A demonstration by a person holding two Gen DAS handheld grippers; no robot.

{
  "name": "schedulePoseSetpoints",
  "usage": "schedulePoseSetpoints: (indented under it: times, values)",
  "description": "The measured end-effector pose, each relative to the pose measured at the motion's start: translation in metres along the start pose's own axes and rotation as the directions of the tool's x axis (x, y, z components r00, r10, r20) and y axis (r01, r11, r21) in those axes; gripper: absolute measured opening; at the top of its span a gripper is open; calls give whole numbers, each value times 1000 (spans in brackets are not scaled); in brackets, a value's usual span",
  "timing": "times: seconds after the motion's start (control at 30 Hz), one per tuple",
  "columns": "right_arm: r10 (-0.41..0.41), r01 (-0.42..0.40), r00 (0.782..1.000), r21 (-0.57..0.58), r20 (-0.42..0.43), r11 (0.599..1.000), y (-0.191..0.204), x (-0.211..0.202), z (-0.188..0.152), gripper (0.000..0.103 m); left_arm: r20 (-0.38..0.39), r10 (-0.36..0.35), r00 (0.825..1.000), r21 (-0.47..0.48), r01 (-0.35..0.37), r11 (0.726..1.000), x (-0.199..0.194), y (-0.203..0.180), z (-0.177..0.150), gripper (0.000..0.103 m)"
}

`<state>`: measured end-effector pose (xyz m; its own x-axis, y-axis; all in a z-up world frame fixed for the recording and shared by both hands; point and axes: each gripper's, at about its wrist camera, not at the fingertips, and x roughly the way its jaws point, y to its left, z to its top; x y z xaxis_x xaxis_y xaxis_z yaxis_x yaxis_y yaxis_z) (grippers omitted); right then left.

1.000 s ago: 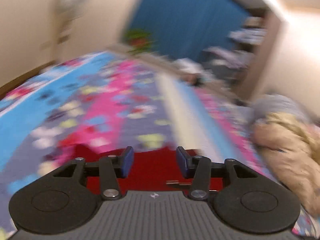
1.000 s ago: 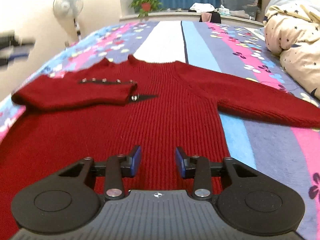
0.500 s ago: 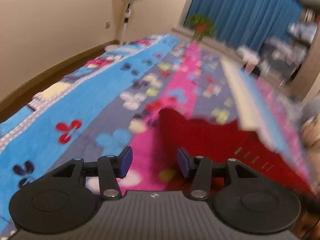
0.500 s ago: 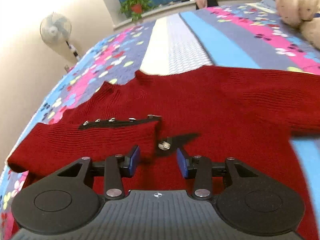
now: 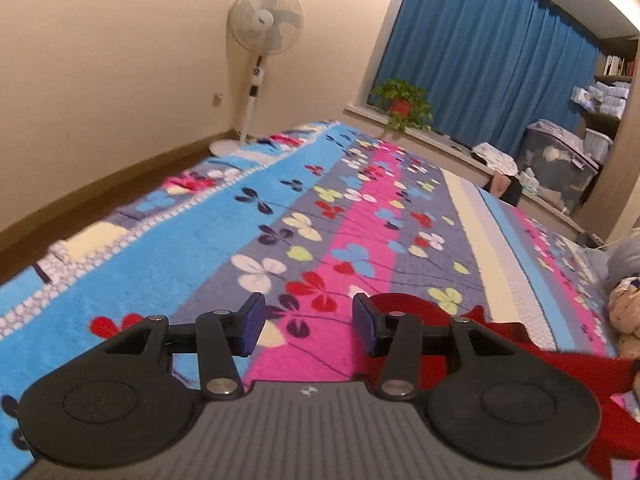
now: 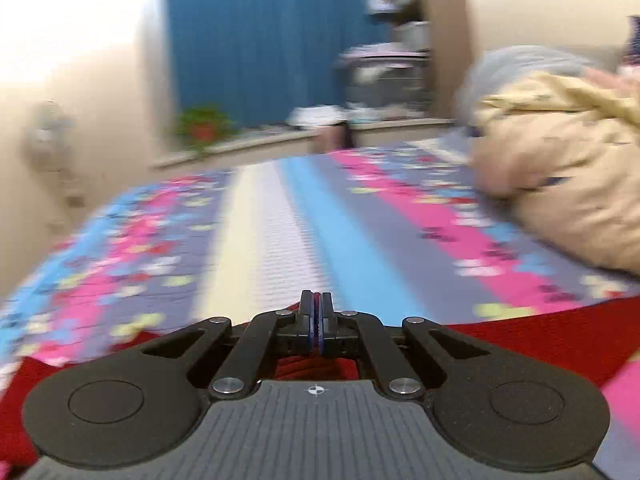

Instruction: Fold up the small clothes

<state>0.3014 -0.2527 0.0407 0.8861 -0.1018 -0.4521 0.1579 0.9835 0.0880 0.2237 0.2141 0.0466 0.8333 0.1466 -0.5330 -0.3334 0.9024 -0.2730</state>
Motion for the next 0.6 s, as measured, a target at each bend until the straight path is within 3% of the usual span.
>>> schedulePoseSetpoints:
  times: [0.03, 0.1, 0.13, 0.2, 0.27, 0.43, 0.53, 0.6]
  values:
    - [-18, 19, 998, 3, -64, 1000, -7, 12, -2, 3, -28, -22, 999, 4, 22, 1000, 5, -2, -2, 53]
    - [15, -2, 958, 47, -288, 999, -27, 43, -14, 5, -83, -54, 995, 20, 56, 998, 15, -8, -8, 53]
    - [18, 2, 943, 61, -333, 998, -37, 45, -19, 5, -104, -61, 993, 38, 65, 997, 19, -13, -12, 53]
    - [-14, 18, 956, 11, -293, 1000, -44, 32, -21, 10, -117, -64, 991, 73, 73, 995, 23, -21, -19, 53]
    - [2, -8, 968, -21, -252, 1000, -53, 11, -21, 30, -131, -77, 988, 100, 90, 991, 28, -28, -25, 53]
    - [133, -132, 972, 21, -193, 991, -83, -43, -27, 45, -165, -112, 980, 139, 135, 981, 47, -46, -48, 53]
    - [159, -149, 968, 65, -193, 987, -107, -53, -50, 47, -192, -126, 973, 191, 163, 968, 59, -58, -63, 53]
    - [141, -121, 959, 95, -245, 988, -115, -46, -63, 47, -269, 14, 963, 297, 69, 952, 80, -66, -80, 57]
